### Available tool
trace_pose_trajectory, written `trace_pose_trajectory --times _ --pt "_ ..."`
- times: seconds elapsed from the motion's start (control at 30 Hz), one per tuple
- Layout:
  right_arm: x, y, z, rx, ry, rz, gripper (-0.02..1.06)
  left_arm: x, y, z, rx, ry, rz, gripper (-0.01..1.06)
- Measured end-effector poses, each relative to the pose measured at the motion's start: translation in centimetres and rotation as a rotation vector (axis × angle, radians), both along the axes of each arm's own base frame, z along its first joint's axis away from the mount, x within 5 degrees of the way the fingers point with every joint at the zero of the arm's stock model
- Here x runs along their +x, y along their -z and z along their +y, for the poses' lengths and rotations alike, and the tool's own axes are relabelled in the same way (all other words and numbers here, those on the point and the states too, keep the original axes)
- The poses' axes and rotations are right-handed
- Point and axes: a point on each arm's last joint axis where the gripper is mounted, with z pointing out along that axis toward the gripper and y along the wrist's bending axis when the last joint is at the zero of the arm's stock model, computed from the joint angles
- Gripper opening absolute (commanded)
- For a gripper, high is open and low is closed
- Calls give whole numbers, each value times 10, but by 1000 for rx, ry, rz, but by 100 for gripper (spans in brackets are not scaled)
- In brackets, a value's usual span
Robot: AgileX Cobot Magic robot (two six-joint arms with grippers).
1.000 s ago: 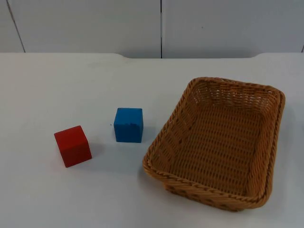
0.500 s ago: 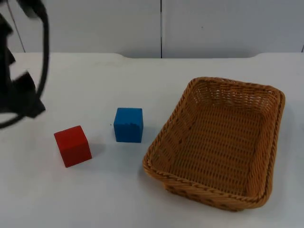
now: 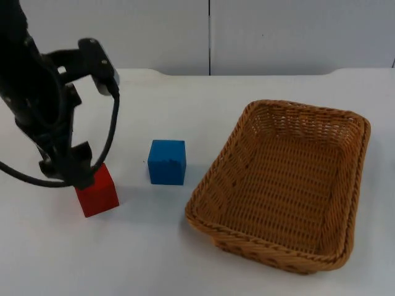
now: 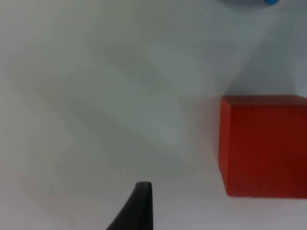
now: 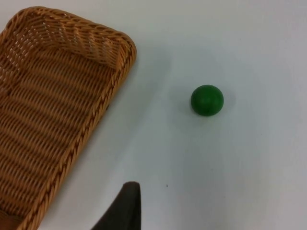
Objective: Place all geometric objects except the red cube into the basket.
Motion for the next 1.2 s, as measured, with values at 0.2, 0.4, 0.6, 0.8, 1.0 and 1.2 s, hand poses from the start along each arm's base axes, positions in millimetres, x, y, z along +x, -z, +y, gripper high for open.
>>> trace_pose_trajectory --times 0.2,0.4,0.6,0.8,1.0,1.2 --pt "0 0 0 0 0 -2 105 4 21 -3 -10 7 29 96" --pt "0 0 0 0 0 -6 105 5 38 -7 -25 1 62 96" --pt "0 0 0 0 0 -7 105 4 50 -8 -22 1 94 96" --pt "1 -1 0 1 0 -9 105 4 51 -9 -37 -14 97 96" --pt "1 -1 0 1 0 -9 105 4 51 -9 -39 -16 96 96" --pt "1 -1 0 1 0 -9 105 4 50 -9 -42 -19 96 96"
